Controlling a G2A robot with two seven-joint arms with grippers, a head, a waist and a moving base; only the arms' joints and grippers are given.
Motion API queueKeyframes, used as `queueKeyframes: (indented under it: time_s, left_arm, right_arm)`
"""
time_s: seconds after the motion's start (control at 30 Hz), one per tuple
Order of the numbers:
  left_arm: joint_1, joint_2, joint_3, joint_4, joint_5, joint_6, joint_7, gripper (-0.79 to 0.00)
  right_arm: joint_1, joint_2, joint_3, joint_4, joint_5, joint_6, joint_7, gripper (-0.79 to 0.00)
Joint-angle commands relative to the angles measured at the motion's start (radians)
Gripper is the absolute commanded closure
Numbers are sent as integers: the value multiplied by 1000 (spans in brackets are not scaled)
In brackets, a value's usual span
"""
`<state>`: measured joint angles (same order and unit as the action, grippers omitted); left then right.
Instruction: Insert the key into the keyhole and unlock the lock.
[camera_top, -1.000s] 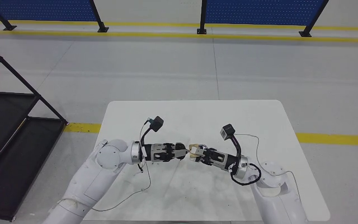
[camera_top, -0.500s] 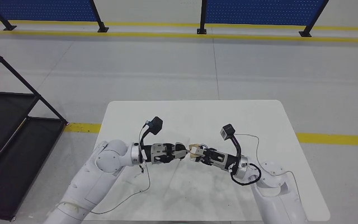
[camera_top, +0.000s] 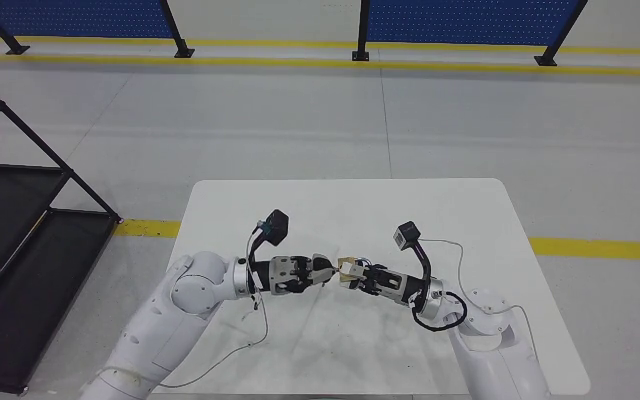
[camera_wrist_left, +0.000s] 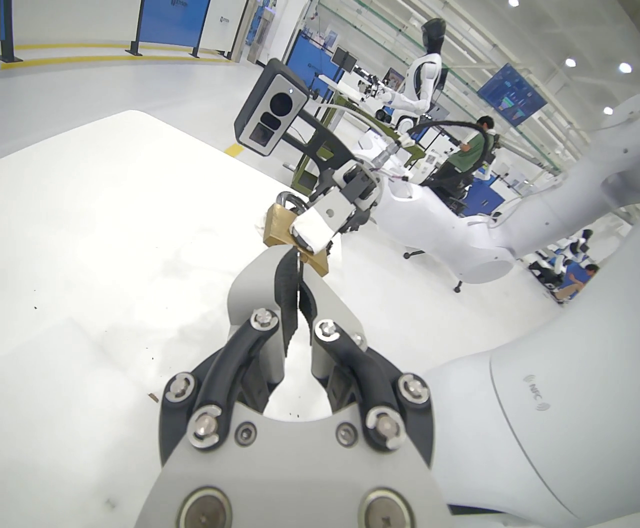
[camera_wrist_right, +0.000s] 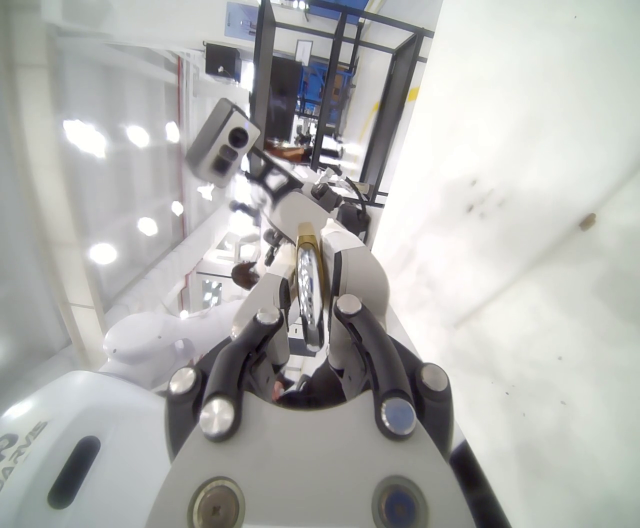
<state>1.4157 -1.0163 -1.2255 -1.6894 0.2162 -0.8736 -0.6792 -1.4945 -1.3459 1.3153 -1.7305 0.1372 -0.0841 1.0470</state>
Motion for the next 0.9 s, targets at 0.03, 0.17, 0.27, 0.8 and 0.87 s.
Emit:
queueKeyframes:
  time_s: [0.03, 0.17, 0.27, 0.8, 0.87]
  left_arm:
    - [2, 1, 0, -6, 24, -9, 19, 0]
    - [5, 2, 0, -12, 61, -23, 47, 0]
    - [8, 2, -2, -16, 96, -28, 71, 0]
    - [45, -1, -25, -56, 361, -46, 266, 0]
    - [50, -2, -28, -62, 403, -48, 296, 0]
  right_arm:
    - [0, 0, 0, 0, 0, 0, 0, 0]
    - [0, 0, 0, 0, 0, 0, 0, 0]
    - [0, 0, 0, 0, 0, 0, 0, 0]
    - [0, 0, 0, 0, 0, 0, 0, 0]
    - [0, 0, 0, 0, 0, 0, 0, 0]
